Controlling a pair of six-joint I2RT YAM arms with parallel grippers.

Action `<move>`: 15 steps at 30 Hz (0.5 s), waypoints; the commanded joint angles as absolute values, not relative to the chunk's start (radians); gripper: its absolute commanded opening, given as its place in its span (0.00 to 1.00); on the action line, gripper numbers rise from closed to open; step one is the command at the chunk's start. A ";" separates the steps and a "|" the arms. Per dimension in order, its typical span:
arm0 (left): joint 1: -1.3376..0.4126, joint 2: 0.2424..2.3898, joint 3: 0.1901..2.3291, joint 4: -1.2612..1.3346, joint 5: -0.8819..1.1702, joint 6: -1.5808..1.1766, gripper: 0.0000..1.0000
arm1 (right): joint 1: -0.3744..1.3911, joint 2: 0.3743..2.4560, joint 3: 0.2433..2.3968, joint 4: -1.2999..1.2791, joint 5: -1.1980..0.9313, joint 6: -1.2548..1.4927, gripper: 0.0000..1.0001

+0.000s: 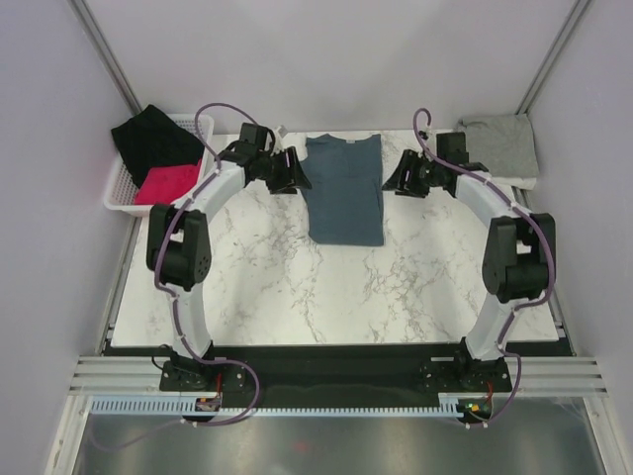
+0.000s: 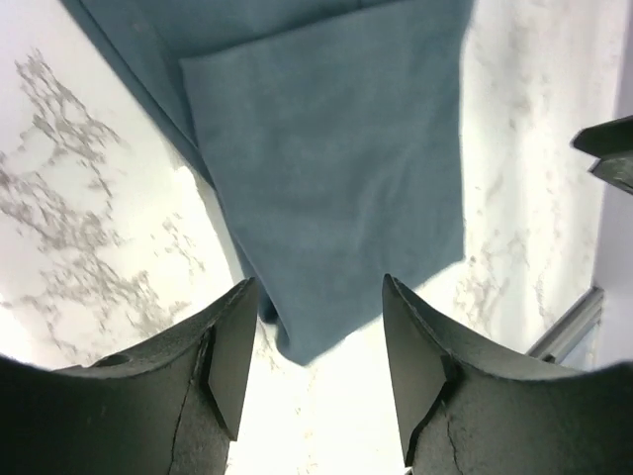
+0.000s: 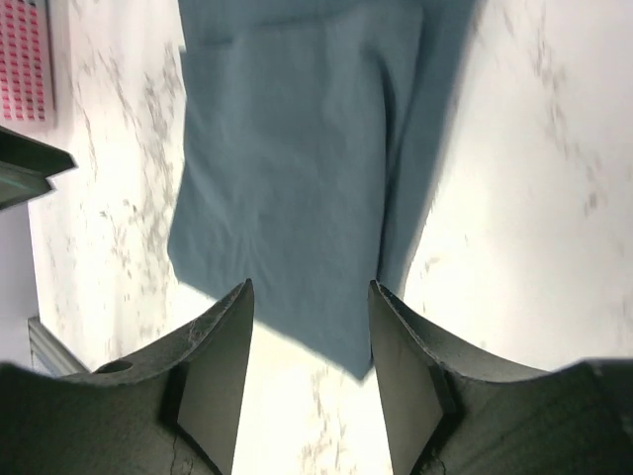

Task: Fold and stack the t-shirts
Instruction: Fold the tshirt

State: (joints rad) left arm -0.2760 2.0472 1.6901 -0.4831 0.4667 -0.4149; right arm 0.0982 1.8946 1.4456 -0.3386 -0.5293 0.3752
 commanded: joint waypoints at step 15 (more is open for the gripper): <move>-0.264 1.954 1.293 -0.488 0.629 -0.477 0.63 | 0.089 1.782 1.042 -0.253 -0.689 0.508 0.59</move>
State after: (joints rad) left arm -0.2676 1.9259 1.2945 -0.4961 0.5926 -0.4519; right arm 0.0898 1.7630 1.0370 -0.3264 -0.6487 0.4755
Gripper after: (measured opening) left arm 0.633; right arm 0.589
